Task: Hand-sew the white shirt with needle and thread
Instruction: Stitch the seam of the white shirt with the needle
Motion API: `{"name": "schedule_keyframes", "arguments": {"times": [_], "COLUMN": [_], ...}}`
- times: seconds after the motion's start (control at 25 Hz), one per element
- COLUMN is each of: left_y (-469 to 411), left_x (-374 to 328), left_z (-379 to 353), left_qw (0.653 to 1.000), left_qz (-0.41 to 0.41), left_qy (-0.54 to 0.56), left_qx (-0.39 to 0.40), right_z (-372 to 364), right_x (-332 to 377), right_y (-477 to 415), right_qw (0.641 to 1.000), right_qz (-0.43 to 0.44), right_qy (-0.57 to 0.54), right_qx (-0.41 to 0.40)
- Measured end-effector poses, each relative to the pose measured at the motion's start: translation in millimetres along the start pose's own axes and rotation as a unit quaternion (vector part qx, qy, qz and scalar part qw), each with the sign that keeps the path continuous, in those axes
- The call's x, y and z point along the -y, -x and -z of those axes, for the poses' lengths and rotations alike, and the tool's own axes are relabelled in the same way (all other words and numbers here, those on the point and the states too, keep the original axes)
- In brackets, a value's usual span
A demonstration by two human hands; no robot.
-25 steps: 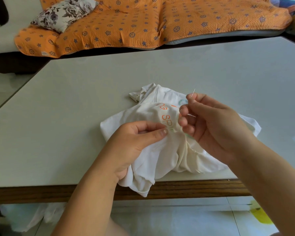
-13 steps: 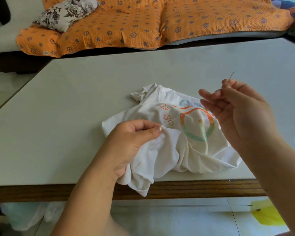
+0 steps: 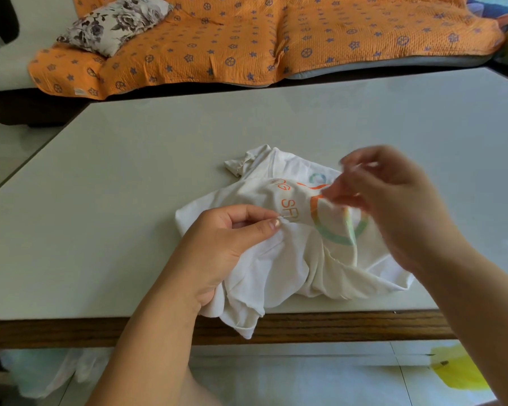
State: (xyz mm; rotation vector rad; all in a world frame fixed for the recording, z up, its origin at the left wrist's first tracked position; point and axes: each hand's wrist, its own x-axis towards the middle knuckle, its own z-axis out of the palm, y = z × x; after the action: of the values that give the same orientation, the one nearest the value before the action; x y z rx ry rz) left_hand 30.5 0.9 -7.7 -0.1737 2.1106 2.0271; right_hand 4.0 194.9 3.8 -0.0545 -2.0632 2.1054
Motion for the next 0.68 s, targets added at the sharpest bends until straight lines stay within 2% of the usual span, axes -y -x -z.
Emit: {"name": "schedule_keyframes", "arguments": {"times": [0.12,0.2,0.52,0.68], "left_y": [1.7,1.5,1.6,0.1], "left_x": [-2.0,-1.6,-2.4,-1.6], "left_z": [-0.5,-0.3,-0.2,0.6], "left_qw": [1.000,1.000,0.999,1.000], "left_qz": [-0.013,-0.014,-0.023,-0.019], "left_qy": [0.004,-0.003,-0.021,-0.015], "left_qx": [0.021,0.022,-0.008,-0.018], "right_z": [-12.5,-18.3,-17.3,-18.3], "right_x": [-10.8,-12.1,-12.7,-11.3], "right_y": [14.0,21.4,27.1,23.7], "right_qw": [0.980,0.968,0.956,0.956], "right_qz": [-0.018,0.010,0.105,0.104], "right_qy": [0.140,0.180,0.237,0.240], "right_qx": [0.138,0.175,0.137,0.134]}}
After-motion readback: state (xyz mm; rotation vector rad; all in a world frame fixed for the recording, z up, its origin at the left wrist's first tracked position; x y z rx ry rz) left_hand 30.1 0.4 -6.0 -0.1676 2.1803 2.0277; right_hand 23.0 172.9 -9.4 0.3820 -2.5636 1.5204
